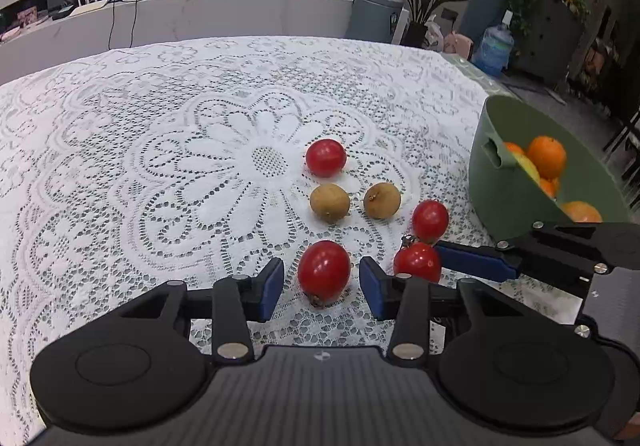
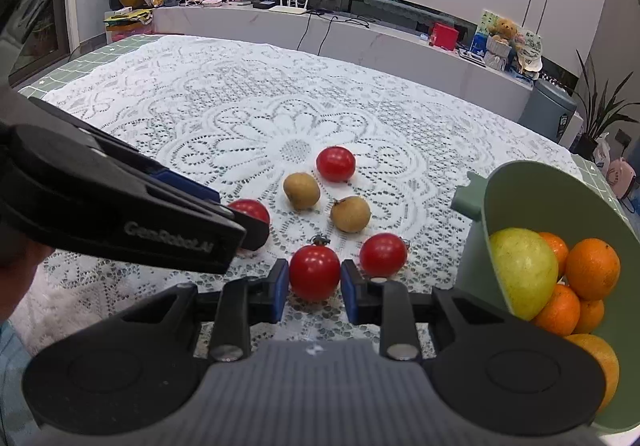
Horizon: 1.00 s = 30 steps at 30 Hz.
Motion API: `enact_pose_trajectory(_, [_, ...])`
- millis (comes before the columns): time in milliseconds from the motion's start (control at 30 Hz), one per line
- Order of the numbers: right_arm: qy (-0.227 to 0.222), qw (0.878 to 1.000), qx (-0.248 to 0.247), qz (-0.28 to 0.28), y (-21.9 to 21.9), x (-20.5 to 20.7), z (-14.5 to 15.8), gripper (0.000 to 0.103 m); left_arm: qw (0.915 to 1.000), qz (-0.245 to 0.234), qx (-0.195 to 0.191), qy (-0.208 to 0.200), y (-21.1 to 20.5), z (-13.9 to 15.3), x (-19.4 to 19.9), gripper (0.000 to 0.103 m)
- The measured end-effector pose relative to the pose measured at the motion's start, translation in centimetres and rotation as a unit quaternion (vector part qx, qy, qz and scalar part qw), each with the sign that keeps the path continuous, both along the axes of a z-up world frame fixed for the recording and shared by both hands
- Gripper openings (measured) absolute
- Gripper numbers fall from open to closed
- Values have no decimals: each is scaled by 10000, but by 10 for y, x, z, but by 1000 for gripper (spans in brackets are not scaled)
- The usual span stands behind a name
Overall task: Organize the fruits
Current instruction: 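Grasp a red tomato with the right tool while the left tool grasps another tomato, then carry both red tomatoes over the green colander with both tools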
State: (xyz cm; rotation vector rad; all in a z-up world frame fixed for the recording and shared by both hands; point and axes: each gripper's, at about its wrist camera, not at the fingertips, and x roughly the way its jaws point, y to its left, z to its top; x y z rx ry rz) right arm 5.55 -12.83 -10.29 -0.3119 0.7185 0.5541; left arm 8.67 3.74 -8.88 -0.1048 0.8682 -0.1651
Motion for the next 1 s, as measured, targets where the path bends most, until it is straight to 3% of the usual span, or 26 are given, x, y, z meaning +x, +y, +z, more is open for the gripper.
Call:
enact_pose_trajectory(200, [24,10000,3,-38,0,1,-1,24,10000,-88,2,40,-2,-3,2,33])
enact_pose_trajectory(500, [-75,10000,39,11,0,-2,5,24,10000,-56,-13,15,-1,3,-3,31])
enact_pose_trajectory(1000, [-412,9987,273,96,-15,-22,30,24,9993,126,-223,-263,2,38,-25,31])
